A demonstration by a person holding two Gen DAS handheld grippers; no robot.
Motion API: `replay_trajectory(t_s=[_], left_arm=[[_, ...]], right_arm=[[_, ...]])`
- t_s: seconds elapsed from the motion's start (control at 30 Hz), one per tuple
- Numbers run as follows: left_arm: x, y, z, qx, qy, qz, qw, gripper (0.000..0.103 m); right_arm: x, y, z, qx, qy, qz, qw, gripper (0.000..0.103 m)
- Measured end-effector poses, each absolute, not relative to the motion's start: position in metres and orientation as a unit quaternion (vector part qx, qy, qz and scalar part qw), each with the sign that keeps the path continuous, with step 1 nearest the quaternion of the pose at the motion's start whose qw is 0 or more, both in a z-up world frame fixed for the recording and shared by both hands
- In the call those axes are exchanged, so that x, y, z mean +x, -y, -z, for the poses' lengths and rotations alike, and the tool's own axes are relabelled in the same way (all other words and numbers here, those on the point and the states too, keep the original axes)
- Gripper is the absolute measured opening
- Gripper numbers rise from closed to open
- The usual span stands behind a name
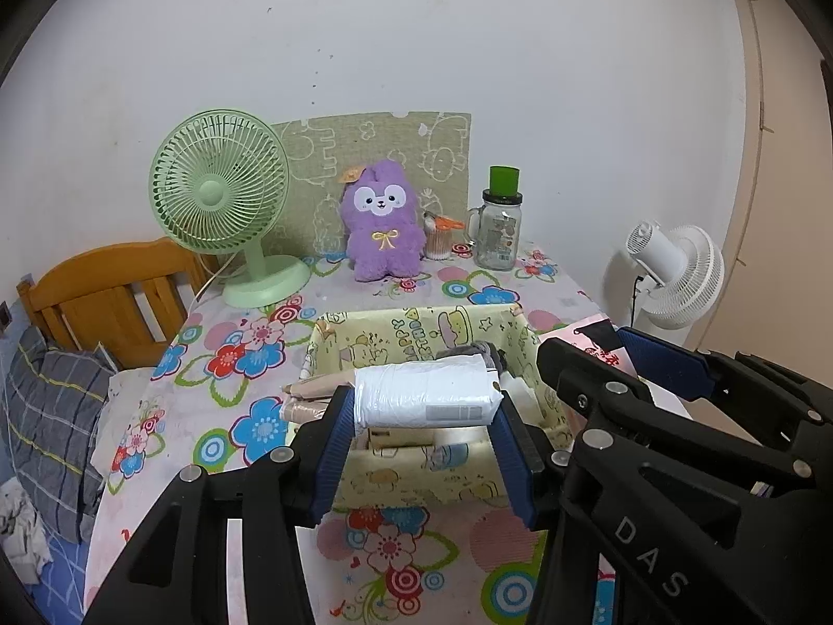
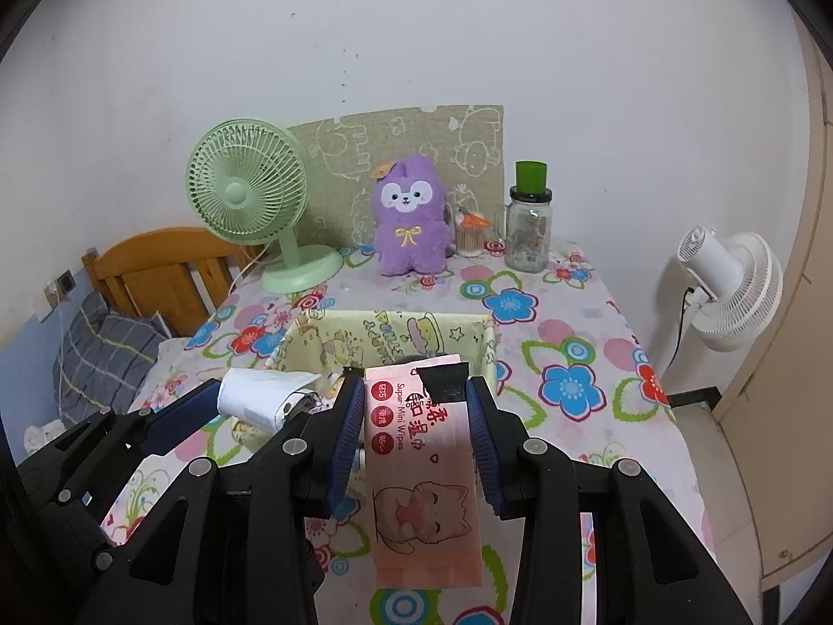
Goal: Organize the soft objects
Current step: 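Lower the white roll into the box and open the left tool while the right tool holds the packet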
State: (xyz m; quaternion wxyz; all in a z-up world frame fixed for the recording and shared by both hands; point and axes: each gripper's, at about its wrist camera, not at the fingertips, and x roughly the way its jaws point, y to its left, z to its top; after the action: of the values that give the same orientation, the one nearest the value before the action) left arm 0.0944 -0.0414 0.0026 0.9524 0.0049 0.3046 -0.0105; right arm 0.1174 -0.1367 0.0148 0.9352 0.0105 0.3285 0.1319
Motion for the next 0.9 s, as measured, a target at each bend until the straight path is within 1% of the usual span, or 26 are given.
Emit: replay_trajectory(t_s=[0.9], left_arm=[[0.158,0.029,0.002,-0.004,-0.313,0.004,0.950,0.053]], right_arm=[[0.186,0.124,-0.009,0.004,-0.336,-0.137,0.932,0.043]])
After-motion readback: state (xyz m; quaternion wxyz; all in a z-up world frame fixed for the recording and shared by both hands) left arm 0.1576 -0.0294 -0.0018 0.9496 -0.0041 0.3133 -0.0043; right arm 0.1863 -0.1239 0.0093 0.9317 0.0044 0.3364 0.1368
